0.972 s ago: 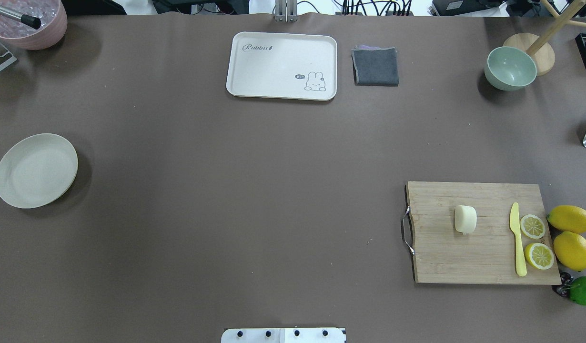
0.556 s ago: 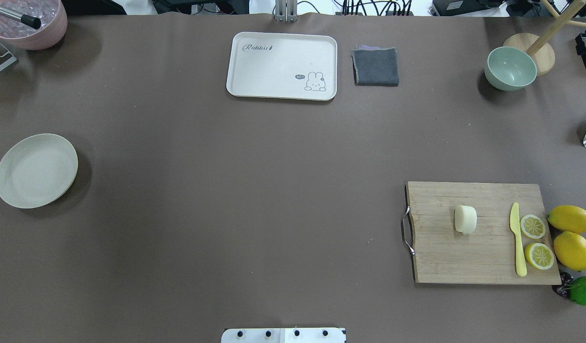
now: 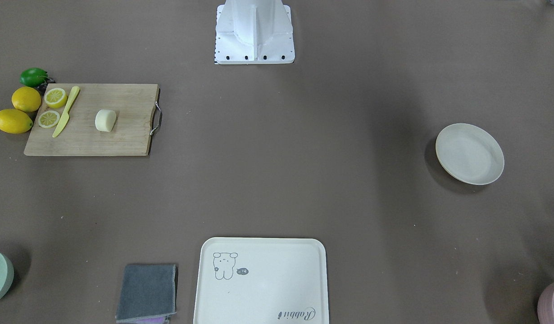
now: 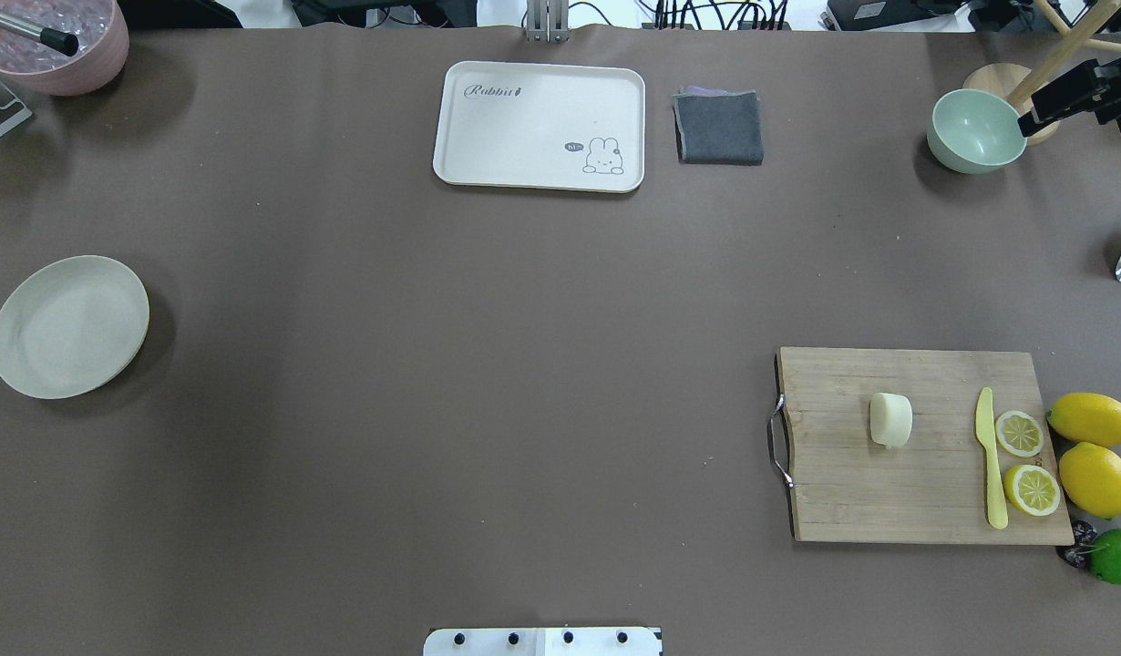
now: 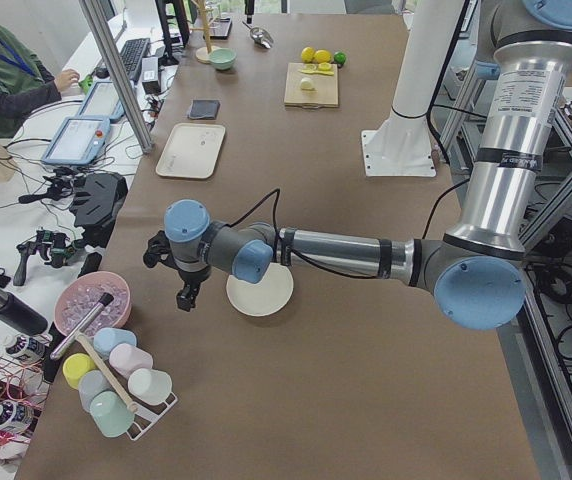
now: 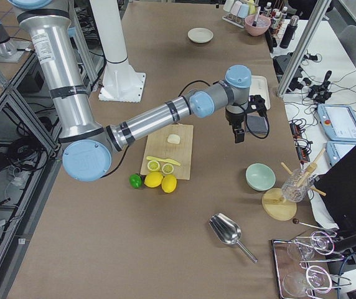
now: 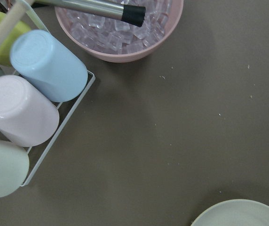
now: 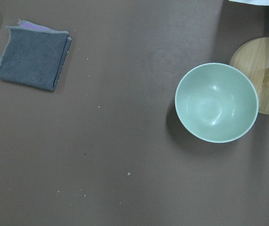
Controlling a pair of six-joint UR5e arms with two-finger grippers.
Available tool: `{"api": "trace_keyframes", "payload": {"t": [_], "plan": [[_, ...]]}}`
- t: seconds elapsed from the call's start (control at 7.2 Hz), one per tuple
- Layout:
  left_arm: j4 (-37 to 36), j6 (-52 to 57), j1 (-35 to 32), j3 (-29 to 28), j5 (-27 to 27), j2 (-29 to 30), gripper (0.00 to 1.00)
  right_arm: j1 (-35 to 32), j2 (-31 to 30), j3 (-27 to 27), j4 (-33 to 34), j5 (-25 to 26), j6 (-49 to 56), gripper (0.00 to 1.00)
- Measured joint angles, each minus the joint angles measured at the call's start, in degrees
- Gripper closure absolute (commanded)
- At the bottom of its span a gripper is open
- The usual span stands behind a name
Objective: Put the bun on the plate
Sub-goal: 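Lower the left gripper to the rim of the white plate and grip it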
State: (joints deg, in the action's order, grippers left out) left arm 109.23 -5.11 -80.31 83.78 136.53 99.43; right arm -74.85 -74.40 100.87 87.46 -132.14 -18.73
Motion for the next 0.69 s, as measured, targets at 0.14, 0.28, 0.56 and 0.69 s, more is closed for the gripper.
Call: {"api": "trace_keyframes", "payload": {"t": [0.14,0.28,0.56,0.69], "plan": [[1.64,-0.18,1.89,-0.41,0.03,-0.72,0.02,0.58,0.44,0.1,0.0,0.01,-0.01,0.0],[2.25,-0.11,2.7,-0.94,0.02,-1.27,0.02,0.9,0.82,0.13,-0.01,-0.02,-0.05,0.0],[2.84,0.21,4.96,-2.3,0.03,-2.11,0.03,1.27,1.8,0.13,-0.01,0.12,-0.07,0.0],[3.03,0.25,6.83,-2.75,0.04,-2.18,0.09,1.33,2.08,0.12,-0.01,0.21,-0.06,0.0]]}}
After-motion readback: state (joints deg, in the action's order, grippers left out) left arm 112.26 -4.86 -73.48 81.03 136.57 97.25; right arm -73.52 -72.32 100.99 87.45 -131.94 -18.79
